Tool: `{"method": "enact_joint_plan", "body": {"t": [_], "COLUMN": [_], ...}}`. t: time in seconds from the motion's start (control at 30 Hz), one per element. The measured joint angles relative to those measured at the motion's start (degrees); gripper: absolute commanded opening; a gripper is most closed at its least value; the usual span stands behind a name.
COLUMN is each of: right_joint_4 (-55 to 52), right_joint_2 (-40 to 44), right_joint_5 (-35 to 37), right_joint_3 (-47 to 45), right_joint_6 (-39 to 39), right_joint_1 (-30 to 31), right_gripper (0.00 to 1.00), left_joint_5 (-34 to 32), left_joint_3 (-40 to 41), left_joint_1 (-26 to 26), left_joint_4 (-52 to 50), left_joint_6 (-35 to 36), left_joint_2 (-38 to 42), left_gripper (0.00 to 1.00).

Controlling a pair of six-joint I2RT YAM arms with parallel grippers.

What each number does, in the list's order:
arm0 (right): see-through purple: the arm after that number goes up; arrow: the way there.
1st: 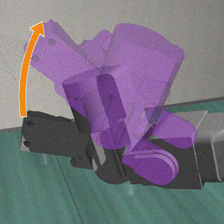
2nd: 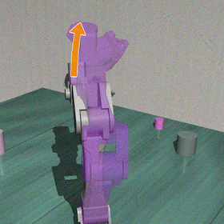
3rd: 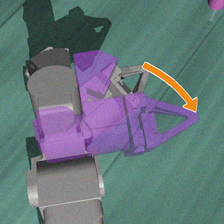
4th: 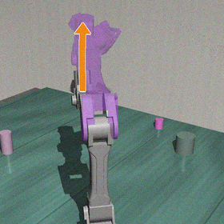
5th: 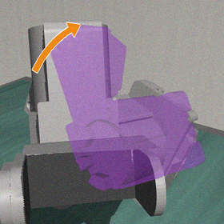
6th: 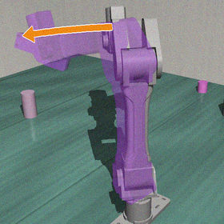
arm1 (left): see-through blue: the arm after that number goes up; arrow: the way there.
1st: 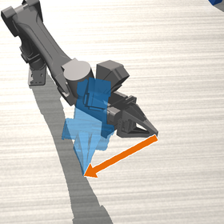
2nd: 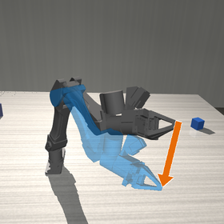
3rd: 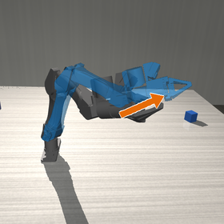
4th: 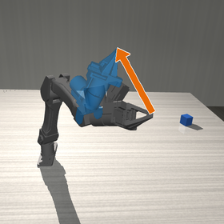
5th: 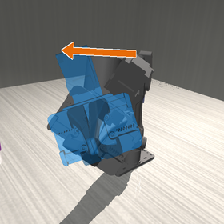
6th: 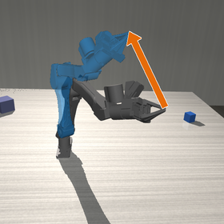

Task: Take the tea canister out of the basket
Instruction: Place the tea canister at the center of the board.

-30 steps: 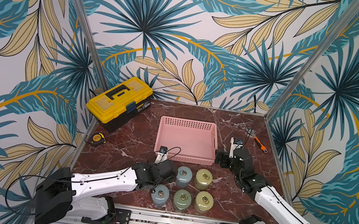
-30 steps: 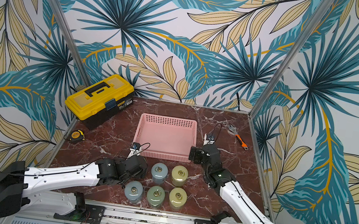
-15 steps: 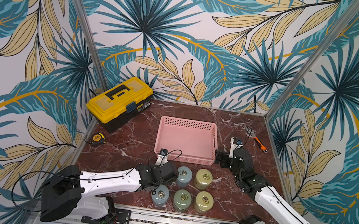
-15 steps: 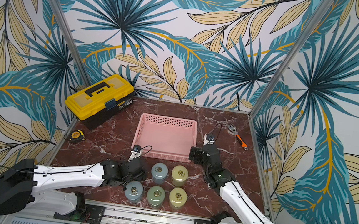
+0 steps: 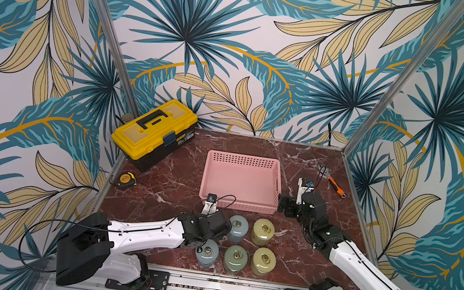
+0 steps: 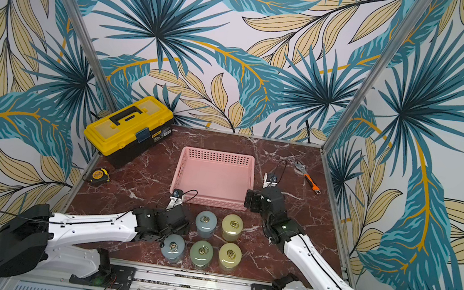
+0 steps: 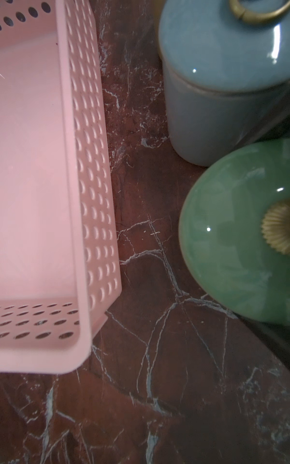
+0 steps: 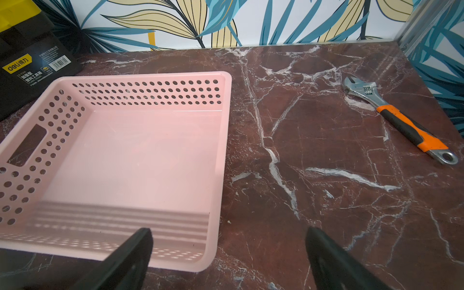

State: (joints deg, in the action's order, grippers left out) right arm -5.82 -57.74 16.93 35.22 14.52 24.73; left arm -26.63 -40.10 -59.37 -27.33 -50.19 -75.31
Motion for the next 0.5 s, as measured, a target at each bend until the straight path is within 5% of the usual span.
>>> {"method": "enact_joint_plan", "body": {"t": [0.23, 0.5], "right_joint_4": [0.0, 0.0], "right_joint_2": [0.0, 0.0], "right_joint_5": [0.0, 0.0], "right_joint_3": [0.0, 0.0], "right_joint_6": [0.0, 0.0], "right_joint_1": [0.0, 0.0], "right_gripper": [0.99, 0.99], "left_joint_5": [-0.2, -0.5], "left_joint_3": [0.0, -0.5], "left_joint_1": [-0.1, -0.2], "left_joint_4": [0.2, -0.7], "left_joint_6": [-0.8, -1.8], "left_joint_2": [-0.2, -0.2], "left_gripper": [0.99, 1.00]}}
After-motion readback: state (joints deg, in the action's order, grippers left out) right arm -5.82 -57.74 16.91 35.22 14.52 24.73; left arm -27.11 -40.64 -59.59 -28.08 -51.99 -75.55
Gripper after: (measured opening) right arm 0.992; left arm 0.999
